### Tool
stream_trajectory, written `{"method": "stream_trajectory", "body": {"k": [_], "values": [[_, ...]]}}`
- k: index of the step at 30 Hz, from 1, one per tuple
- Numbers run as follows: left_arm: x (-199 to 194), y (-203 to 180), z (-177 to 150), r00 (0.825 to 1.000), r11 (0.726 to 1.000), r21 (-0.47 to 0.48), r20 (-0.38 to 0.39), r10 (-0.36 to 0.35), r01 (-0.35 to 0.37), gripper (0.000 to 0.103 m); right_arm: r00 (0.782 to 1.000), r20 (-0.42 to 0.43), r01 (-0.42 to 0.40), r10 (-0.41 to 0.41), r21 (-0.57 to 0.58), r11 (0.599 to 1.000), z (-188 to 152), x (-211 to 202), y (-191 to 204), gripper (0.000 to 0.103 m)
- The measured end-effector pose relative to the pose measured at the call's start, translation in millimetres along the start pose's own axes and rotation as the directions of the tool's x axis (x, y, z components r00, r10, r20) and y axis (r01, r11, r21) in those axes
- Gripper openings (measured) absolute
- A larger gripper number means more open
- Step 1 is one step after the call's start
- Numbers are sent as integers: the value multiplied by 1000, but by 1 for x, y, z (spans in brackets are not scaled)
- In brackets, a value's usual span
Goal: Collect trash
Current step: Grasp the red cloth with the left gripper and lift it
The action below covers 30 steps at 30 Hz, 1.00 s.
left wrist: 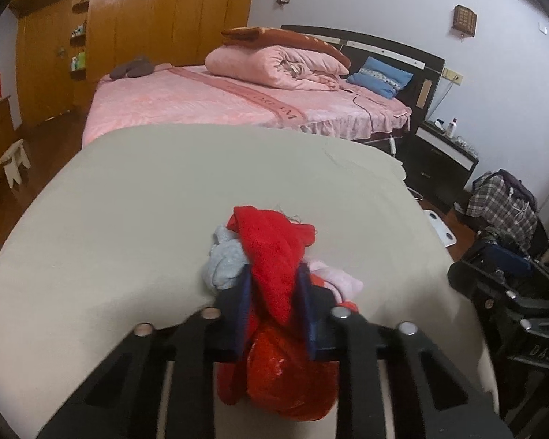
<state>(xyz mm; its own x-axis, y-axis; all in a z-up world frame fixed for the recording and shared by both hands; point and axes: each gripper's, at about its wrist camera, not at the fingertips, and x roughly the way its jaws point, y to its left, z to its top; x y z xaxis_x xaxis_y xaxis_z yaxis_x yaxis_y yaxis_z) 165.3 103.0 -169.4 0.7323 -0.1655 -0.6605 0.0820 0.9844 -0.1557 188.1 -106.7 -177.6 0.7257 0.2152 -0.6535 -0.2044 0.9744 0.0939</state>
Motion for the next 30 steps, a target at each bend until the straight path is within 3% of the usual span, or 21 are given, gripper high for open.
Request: {"method": "stream_trajectory", "body": {"k": [8, 17, 27, 30], "values": [[-28, 5, 10, 998, 1000, -28, 68, -4, 6, 13, 1000, 11, -7, 7, -6, 1000, 3, -5, 4, 96], [-60, 33, 12, 990, 996, -57, 116, 77, -71, 13, 1000, 15, -13, 13, -15, 1000, 4, -9, 7, 96], [-58, 69, -22, 983, 982, -54, 14, 184, -183, 13, 1000, -13, -23, 23, -35, 999, -4, 1, 24, 96], [-56, 70, -26, 983, 981, -67, 7, 185, -184, 29, 999, -24, -25, 24, -46, 999, -7, 4, 29, 96]]}}
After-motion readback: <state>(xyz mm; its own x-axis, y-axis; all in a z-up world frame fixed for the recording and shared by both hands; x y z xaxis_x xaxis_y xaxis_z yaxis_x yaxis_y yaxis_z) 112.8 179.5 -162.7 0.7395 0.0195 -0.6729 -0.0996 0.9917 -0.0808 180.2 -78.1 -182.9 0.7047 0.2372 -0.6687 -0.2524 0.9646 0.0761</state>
